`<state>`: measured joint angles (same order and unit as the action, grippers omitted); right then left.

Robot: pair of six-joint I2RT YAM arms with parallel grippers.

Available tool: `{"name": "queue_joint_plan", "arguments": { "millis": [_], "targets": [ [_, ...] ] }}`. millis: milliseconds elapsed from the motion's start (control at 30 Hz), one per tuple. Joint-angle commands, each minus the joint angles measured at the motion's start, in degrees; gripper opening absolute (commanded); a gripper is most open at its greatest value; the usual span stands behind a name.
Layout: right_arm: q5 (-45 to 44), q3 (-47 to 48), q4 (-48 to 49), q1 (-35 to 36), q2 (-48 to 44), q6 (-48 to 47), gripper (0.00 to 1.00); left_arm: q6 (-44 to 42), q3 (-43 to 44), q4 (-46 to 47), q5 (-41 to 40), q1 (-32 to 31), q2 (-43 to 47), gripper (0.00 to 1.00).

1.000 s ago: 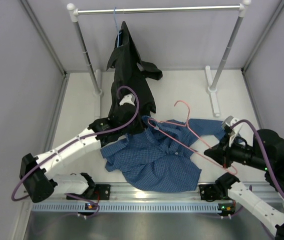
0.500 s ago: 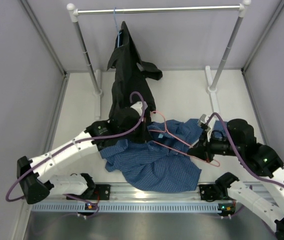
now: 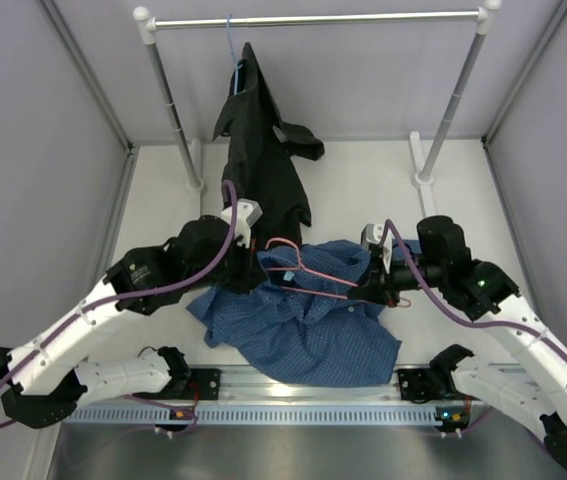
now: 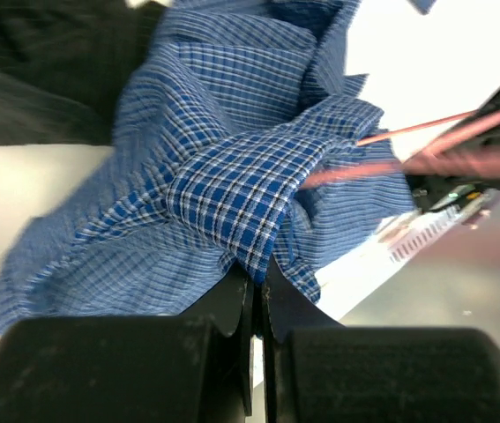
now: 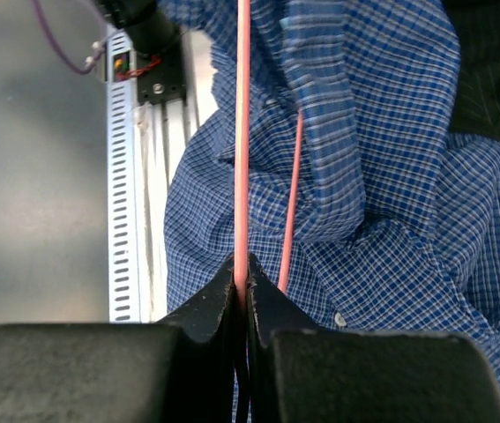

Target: Place the shirt on the hanger

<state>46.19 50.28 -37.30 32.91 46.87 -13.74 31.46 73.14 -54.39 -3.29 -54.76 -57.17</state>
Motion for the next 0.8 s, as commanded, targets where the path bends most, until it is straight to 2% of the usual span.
{"name": "queue_joint_plan", "arguments": {
  "millis": [0,67,200,267,500,567,767],
  "targets": [
    [10.5,1.2,5.6,0.7,0.5,-8.2,0.0,-4.8,4.9,-6.8,-5.8,-0.2,-0.5,0.0],
    [13.6,1.5,7.5,0.7,1.9,-8.3,0.0,-6.8,6.7,-7.1,-4.2,-0.2,-0.9,0.0],
    [14.2,1.0,18.2,0.8,3.6,-3.2,0.0,-11.3,8.8,-7.0,0.4,-0.2,-1.1,0.0],
    [11.7,-0.4,28.3,0.8,3.3,4.9,0.0,-11.7,9.2,-7.0,0.4,-0.2,-1.0,0.0],
    [3.0,-7.4,48.6,4.9,1.6,16.9,0.0,-11.8,12.2,-6.4,3.0,-0.2,-1.8,0.0],
    [3.4,-9.5,53.4,5.2,3.0,20.0,0.0,-12.4,13.2,-5.9,7.0,-0.1,-2.2,0.0],
    [1.0,-10.3,53.8,10.0,5.8,20.0,0.0,-14.8,17.0,-5.8,11.9,-0.3,-4.4,0.0]
  ]
}}
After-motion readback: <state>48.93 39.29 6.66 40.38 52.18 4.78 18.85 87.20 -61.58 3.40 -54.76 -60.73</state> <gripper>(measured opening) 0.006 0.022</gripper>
